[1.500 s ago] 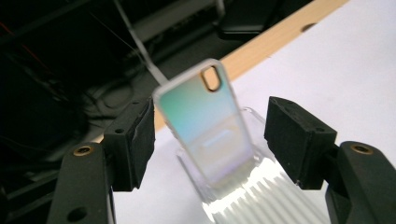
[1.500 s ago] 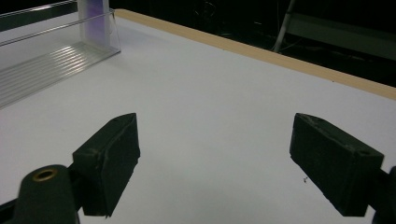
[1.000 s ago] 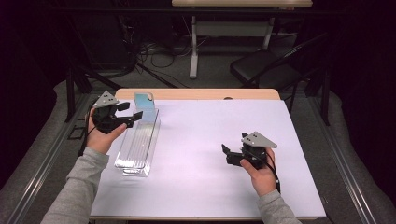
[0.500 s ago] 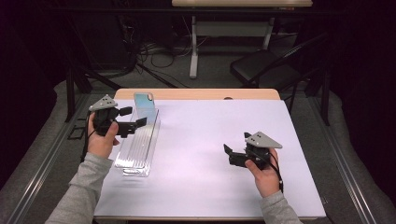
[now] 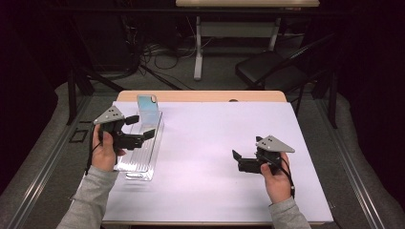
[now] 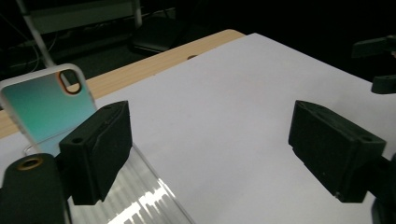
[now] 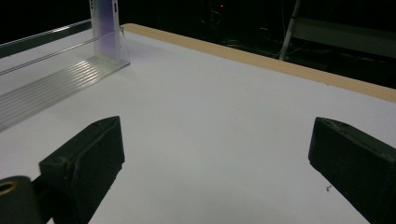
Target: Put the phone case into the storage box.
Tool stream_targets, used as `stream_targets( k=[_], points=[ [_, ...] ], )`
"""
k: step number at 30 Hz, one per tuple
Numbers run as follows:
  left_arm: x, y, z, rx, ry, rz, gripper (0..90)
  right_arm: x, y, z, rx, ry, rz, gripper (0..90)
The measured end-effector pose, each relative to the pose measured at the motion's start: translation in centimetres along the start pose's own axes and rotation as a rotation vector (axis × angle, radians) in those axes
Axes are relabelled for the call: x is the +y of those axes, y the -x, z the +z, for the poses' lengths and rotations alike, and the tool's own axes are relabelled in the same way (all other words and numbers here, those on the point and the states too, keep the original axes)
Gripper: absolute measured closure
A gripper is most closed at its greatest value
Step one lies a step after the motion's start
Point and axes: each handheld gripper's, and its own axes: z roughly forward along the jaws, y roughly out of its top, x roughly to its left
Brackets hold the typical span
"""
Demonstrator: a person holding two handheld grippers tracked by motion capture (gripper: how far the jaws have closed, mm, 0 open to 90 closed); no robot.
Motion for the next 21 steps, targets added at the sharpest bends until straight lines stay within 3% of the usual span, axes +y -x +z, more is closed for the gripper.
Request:
stream_targets(
  k=[4, 14, 21],
  points=[
    [-0.6, 0.7, 0.0, -0.017, 0.006, 0.022, 4.4, 0.0, 0.2, -0.5, -0.004, -0.003, 0.007, 0.7],
    [-2.1, 1.2, -0.2, -0.042, 0.031, 0.001, 4.2, -0.1, 0.5, -0.9, -0.014, -0.004, -0.002, 0.0],
    [-2.9, 1.2, -1.1, 0.023, 0.046, 0.021, 4.2, -0.2, 0.7, -0.9, -0.022, -0.007, 0.003, 0.0]
  ],
)
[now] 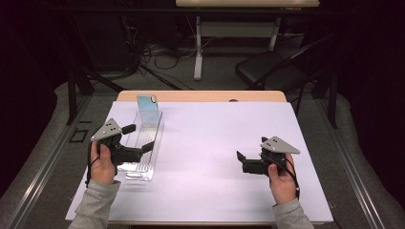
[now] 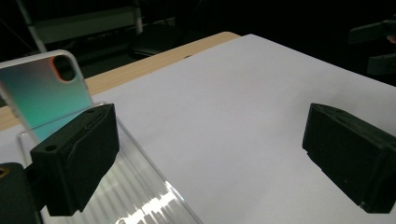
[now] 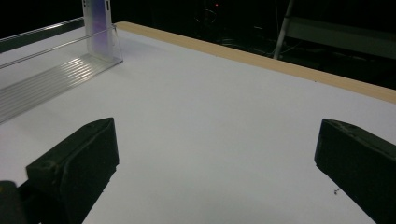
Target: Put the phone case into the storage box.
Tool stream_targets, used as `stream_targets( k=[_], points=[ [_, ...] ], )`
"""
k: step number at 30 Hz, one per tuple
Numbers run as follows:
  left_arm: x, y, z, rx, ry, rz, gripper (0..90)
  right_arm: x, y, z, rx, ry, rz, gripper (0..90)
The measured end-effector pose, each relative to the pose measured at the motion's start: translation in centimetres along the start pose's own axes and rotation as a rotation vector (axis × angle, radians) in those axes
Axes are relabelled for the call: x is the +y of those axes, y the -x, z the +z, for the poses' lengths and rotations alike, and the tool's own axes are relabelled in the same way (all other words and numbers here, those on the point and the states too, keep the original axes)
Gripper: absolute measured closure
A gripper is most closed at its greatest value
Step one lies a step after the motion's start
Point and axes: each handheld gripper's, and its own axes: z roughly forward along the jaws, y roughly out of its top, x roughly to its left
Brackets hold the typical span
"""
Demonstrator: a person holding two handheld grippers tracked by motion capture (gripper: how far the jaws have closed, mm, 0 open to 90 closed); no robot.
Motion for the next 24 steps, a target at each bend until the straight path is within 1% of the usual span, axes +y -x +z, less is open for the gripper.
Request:
stream_targets(
  k=[2, 7, 11, 12, 21, 24],
  points=[
    [-0.1, -0.2, -0.3, 0.014, 0.001, -0.001, 4.2, 0.0, 0.1, 0.0, -0.001, -0.001, -0.005, 0.0],
    [-0.4, -0.4, -0.9, 0.014, 0.007, -0.009, 4.2, -0.1, 0.1, -0.1, 0.004, -0.004, -0.008, 0.0],
    [-0.9, -0.4, -1.2, -0.008, -0.005, -0.007, 4.3, -0.1, 0.1, -0.2, 0.009, -0.008, -0.013, 0.0],
    [-1.0, -0.4, -1.3, -0.008, -0.009, -0.006, 4.3, -0.1, 0.1, -0.2, 0.009, -0.009, -0.014, 0.0],
    [-2.2, -1.0, -2.0, -0.003, -0.021, -0.033, 4.3, -0.2, 0.1, -0.2, 0.014, -0.020, -0.025, 0.0],
    [-2.4, -1.3, -2.1, -0.008, -0.013, -0.047, 4.4, -0.2, 0.0, -0.1, 0.021, -0.022, -0.027, 0.0]
  ],
)
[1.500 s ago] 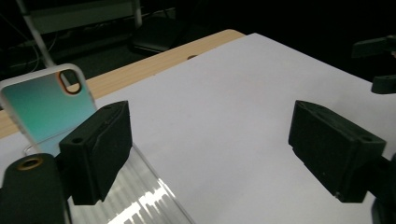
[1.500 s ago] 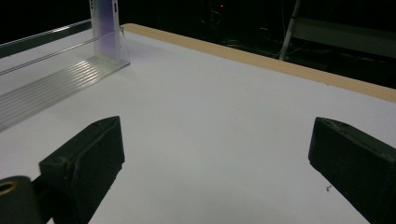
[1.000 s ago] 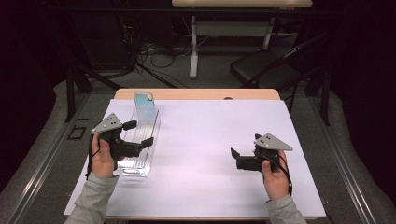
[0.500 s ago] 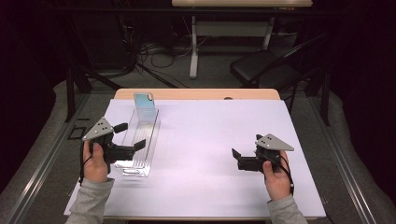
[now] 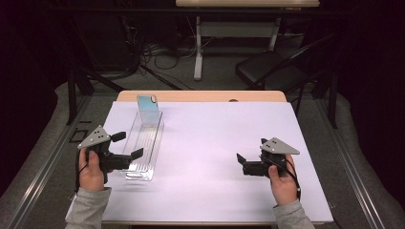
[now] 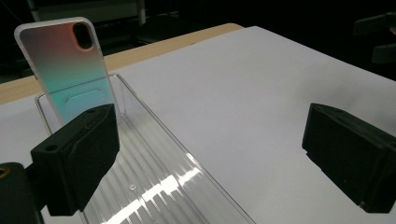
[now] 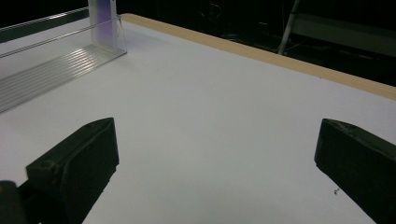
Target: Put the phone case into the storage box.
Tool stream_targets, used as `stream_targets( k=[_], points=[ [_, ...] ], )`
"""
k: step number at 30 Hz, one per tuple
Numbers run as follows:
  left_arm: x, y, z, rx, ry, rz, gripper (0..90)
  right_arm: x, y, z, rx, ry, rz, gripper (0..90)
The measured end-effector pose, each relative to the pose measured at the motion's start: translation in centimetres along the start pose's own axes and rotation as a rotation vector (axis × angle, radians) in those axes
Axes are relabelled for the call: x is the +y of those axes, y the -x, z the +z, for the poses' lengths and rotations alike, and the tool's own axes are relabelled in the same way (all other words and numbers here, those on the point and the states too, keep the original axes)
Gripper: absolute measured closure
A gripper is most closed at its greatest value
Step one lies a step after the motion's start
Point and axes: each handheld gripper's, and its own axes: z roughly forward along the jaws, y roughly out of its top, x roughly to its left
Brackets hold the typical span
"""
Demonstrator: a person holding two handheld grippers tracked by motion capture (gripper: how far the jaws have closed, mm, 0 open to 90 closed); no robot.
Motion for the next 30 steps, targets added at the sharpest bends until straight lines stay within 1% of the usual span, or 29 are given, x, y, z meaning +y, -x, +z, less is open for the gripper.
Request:
stream_targets(
  k=[3, 9, 14, 20, 23, 25, 30],
  points=[
    [-0.12, -0.10, -0.06, -0.007, 0.007, -0.004, 4.6, -0.05, -0.06, 0.09, 0.005, -0.004, -0.001, 0.0],
    [-0.23, -0.18, 0.19, -0.012, 0.000, -0.011, 4.6, -0.12, -0.10, 0.12, 0.013, -0.009, 0.002, 0.0],
    [-0.27, -0.06, 0.34, -0.016, -0.012, -0.003, 4.9, -0.20, -0.09, 0.22, 0.017, -0.012, 0.000, 0.0],
    [-0.13, 0.07, 0.34, -0.021, -0.007, 0.003, 4.8, -0.22, -0.07, 0.20, 0.015, -0.009, -0.001, 0.0],
    [-0.04, 0.19, 0.40, -0.024, -0.006, 0.005, 4.9, -0.22, 0.00, -0.01, 0.012, -0.014, 0.004, 0.0],
    [-0.06, 0.25, 0.48, -0.028, -0.011, 0.012, 4.9, -0.20, 0.10, -0.13, 0.010, -0.009, 0.009, 0.0],
    [-0.17, 0.25, 0.55, -0.034, -0.024, 0.010, 4.9, -0.20, 0.32, -0.67, 0.001, -0.008, 0.017, 0.0]
  ],
)
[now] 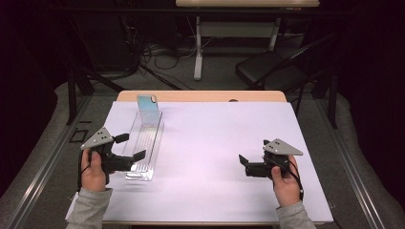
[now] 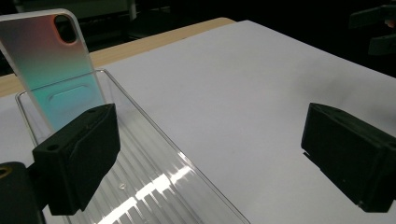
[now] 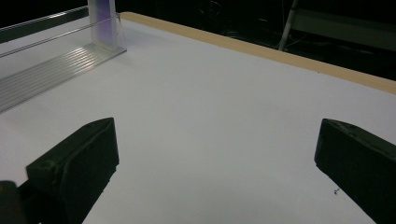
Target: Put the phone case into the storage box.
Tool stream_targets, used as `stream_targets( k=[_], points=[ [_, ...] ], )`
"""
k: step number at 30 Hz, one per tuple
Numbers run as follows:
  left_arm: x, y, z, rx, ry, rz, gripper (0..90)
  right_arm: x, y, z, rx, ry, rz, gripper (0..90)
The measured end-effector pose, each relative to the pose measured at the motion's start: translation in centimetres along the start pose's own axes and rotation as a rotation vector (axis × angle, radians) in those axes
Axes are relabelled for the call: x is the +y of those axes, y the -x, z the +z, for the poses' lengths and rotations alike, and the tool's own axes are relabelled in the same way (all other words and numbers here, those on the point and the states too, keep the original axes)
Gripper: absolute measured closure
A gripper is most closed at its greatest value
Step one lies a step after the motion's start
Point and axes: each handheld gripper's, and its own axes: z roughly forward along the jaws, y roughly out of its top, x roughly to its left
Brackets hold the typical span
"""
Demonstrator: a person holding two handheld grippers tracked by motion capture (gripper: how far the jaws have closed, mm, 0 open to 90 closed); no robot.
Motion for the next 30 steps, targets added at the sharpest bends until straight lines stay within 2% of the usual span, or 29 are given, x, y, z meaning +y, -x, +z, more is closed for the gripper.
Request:
stream_targets(
  k=[7, 18, 30],
  points=[
    [0.3, 0.2, 0.0, -0.020, -0.014, 0.010, 4.9, -0.4, 0.7, -1.3, -0.006, -0.007, 0.003, 0.0],
    [-0.9, 0.7, 0.3, -0.040, -0.050, 0.013, 4.9, -2.1, 1.3, -2.6, -0.012, -0.043, 0.012, 0.0],
    [-2.1, 0.6, -0.2, -0.033, -0.078, 0.015, 4.8, -3.4, 1.3, -3.5, -0.011, -0.072, 0.018, 0.0]
  ],
)
